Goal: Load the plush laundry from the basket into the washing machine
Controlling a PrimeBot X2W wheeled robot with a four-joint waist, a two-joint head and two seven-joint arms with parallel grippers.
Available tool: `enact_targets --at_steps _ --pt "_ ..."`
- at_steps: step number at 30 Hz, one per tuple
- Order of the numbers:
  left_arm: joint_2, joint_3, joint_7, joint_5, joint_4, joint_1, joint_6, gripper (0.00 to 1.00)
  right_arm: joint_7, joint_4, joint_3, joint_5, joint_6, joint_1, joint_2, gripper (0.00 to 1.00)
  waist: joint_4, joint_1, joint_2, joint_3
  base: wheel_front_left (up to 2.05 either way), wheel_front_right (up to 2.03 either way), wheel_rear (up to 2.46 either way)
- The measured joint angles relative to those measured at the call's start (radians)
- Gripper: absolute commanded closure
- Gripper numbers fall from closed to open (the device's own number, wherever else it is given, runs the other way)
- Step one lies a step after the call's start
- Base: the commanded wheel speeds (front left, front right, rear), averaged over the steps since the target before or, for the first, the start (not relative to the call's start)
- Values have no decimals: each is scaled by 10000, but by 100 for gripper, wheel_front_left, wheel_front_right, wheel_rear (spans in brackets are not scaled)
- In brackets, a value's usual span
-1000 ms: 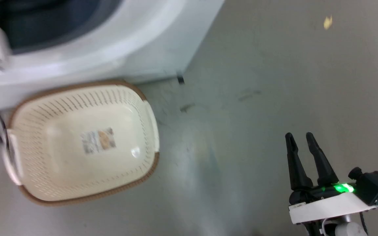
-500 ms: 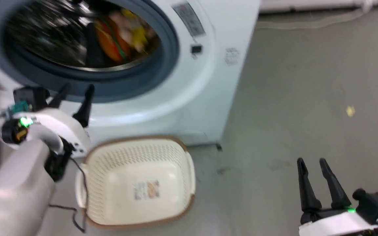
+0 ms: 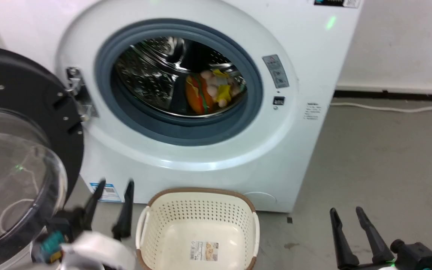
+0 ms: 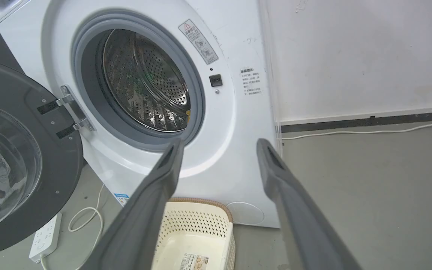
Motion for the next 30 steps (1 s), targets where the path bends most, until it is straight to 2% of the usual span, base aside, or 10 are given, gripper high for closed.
enact_targets --at_steps 2,6,13,20,21,30 --pt "-318 140 0 566 -401 795 278 0 0 10 73 -81 0 109 0 0 202 1 0 -178 0 0 0" --pt "-849 499 0 876 -550 1497 261 0 0 -150 21 -56 0 236 -2 0 370 2 1 -292 0 0 0" --pt "-1384 970 0 1900 -650 1909 -75 0 0 -165 75 -46 0 403 0 0 454 3 0 -361 0 0 0" --pt "-1812 1304 0 2362 -374 2045 -598 0 0 -29 113 102 0 406 0 0 452 3 0 -385 0 0 0" --pt "-1858 1363 0 2372 -347 2045 -665 100 0 8 142 125 0 406 0 100 453 3 0 -393 0 0 0" --pt "-1889 1354 94 2393 -357 2042 -660 100 63 10 121 92 -2 395 0 100 427 3 0 -375 0 0 0"
